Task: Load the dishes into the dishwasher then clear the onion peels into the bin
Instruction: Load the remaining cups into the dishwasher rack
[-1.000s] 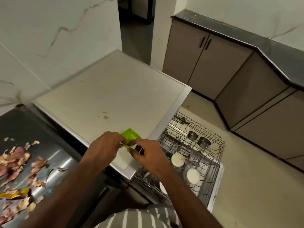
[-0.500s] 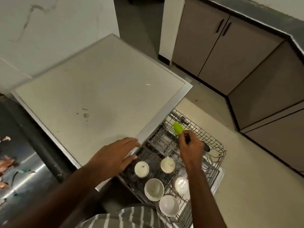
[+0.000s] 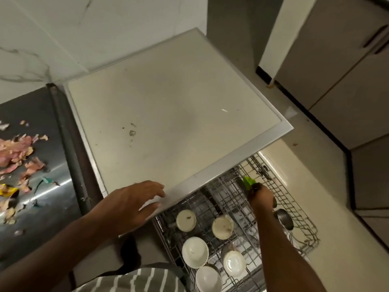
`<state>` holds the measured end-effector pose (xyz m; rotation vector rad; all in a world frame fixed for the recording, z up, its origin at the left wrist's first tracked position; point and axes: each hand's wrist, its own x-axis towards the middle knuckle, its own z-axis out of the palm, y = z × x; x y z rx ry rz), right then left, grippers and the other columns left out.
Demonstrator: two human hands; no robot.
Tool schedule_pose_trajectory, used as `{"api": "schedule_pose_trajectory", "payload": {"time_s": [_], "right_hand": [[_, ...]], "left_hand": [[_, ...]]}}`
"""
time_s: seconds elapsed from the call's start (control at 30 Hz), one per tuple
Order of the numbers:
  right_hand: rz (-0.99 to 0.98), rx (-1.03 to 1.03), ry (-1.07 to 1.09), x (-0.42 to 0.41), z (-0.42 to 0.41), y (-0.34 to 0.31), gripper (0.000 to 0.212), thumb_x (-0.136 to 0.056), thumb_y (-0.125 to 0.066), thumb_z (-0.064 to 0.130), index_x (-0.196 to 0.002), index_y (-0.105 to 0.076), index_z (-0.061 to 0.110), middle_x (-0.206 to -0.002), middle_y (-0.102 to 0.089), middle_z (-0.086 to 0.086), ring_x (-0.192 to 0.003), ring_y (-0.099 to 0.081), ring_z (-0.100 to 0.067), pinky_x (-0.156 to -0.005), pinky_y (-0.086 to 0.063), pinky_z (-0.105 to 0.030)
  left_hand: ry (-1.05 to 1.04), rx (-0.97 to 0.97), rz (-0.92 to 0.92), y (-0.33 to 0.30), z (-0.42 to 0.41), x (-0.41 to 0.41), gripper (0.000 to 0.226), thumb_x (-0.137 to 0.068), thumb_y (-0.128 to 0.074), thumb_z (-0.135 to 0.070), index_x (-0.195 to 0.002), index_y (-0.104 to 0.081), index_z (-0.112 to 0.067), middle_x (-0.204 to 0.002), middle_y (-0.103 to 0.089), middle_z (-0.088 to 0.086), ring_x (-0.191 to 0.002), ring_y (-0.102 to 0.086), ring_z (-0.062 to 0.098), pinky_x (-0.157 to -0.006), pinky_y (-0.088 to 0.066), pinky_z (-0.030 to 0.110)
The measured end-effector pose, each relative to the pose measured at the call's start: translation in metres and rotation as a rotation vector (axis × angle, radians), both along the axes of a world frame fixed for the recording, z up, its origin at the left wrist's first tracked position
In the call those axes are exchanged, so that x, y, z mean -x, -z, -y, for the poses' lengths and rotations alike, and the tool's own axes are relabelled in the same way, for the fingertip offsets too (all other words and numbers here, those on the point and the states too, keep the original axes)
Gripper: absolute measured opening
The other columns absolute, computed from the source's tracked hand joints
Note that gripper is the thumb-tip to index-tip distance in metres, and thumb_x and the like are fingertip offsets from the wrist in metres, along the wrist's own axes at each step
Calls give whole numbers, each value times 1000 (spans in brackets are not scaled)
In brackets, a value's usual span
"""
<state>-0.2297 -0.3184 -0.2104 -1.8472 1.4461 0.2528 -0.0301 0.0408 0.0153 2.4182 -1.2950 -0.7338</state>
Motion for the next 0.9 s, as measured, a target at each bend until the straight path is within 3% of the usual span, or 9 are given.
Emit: {"api": "schedule_pose_trajectory", "payload": {"time_s": [0.27,0.57,0.7,0.8,0.9], "right_hand": [[-161,47,-134,-5,12,29,25,-103,-60,19,-125,-59,7,-81,-54,-3,-67,-55,-13,-49,-35,-22],[-174,5,-117,-1,1,33,30,-104,-61,26,-128,-60,8,-95,-61,-8,-69,-51,-12,-52,-25,-22],[-67,-3,-52,2,-9,19,38,-104,-61,25,-138,-55,9,-88,-56,-2,-71,-57,-14,-52,-36,-23],[-18,9,-37,1,-18,5,37,-106,-58,23,-140,-53,10,-88,-56,0,-72,-58,-12,-52,-36,-21],[25,39,-23,-6,-31,-13,32,-106,-56,21,-136,-55,11,-93,-61,-3,-79,-62,-17,-63,-45,-25]], "left_hand": [[-102,-59,54,-5,-21,3,33,-101,-63,-40,-134,-62,-38,-144,-58,-21,-115,-54,-9,-96,-53,21],[-100,-64,66,-6,-30,7,33,-101,-61,-43,-134,-60,-40,-142,-57,-24,-109,-53,-12,-93,-51,16],[-71,-80,45,-3,-32,10,33,-101,-62,-43,-134,-59,-42,-142,-58,-23,-111,-53,-11,-91,-46,11],[-64,-73,32,-2,-33,14,35,-100,-63,-43,-135,-58,-42,-143,-56,-23,-116,-54,-7,-95,-48,15],[-67,-60,17,-2,-36,15,35,-101,-61,-45,-136,-57,-42,-143,-55,-24,-119,-55,-5,-99,-50,19]]}}
